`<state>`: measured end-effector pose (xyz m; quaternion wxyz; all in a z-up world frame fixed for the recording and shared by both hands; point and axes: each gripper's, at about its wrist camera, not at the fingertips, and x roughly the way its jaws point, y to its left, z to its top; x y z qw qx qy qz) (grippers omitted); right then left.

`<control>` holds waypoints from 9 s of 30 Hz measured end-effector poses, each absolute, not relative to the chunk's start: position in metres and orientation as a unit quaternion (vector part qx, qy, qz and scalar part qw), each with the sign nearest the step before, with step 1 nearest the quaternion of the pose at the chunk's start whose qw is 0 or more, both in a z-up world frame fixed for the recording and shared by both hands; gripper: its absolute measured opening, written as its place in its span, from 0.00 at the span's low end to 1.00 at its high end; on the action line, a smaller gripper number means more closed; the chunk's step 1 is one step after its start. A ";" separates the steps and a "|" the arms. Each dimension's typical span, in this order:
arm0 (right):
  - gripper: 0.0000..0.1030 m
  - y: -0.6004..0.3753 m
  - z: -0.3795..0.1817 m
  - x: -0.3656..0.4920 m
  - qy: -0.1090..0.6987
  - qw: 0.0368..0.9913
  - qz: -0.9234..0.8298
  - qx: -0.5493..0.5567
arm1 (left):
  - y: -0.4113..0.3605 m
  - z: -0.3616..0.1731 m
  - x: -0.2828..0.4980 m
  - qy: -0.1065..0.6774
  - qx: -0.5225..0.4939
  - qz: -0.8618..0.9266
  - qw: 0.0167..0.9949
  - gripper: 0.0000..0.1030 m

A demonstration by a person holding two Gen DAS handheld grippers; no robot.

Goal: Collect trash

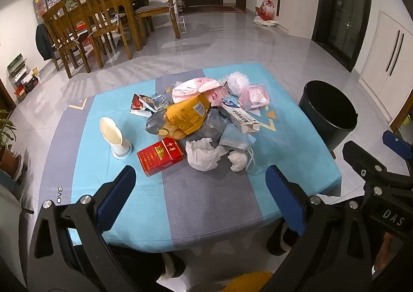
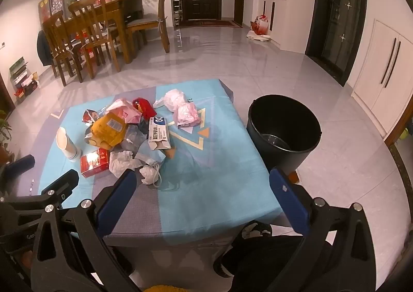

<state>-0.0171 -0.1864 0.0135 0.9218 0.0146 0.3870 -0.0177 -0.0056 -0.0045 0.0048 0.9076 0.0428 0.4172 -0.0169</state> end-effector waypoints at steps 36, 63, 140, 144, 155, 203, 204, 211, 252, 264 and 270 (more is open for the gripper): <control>0.98 -0.188 0.012 -0.015 0.389 0.921 -0.015 0.017 | -0.005 0.001 -0.006 0.417 0.044 -0.019 0.908 0.97; 0.98 -0.188 0.013 -0.015 0.389 0.921 -0.015 0.017 | -0.004 0.002 -0.006 0.417 0.043 -0.018 0.908 0.97; 0.39 -0.153 -0.121 0.172 0.501 0.838 0.199 0.083 | 0.175 -0.096 0.104 0.412 -0.136 0.143 0.889 0.34; 0.39 -0.168 -0.105 0.161 0.479 0.851 0.195 0.089 | 0.173 -0.077 0.087 0.377 -0.140 0.135 0.906 0.34; 0.39 -0.270 -0.053 0.132 0.367 0.902 0.130 0.185 | 0.096 0.000 0.063 0.293 -0.092 0.024 0.951 0.35; 0.65 -0.312 -0.083 0.149 0.443 0.841 0.159 0.267 | -0.093 -0.082 0.078 0.373 0.072 -0.259 0.888 0.91; 0.65 -0.299 -0.083 0.149 0.449 0.840 0.176 0.248 | -0.078 -0.079 0.079 0.372 0.072 -0.246 0.892 0.91; 0.65 -0.210 -0.098 0.142 0.494 0.822 0.255 0.126 | 0.026 -0.081 0.084 0.400 0.040 -0.164 0.901 0.91; 0.12 -0.204 -0.101 0.148 0.494 0.828 0.222 0.146 | 0.020 -0.114 0.097 0.460 0.036 -0.178 0.869 0.09; 0.12 -0.250 -0.066 0.140 0.438 0.842 0.224 0.223 | 0.009 -0.070 0.069 0.415 -0.054 -0.236 0.877 0.09; 0.12 -0.278 -0.050 0.130 0.405 0.860 0.204 0.235 | -0.024 -0.055 0.080 0.411 -0.039 -0.254 0.875 0.09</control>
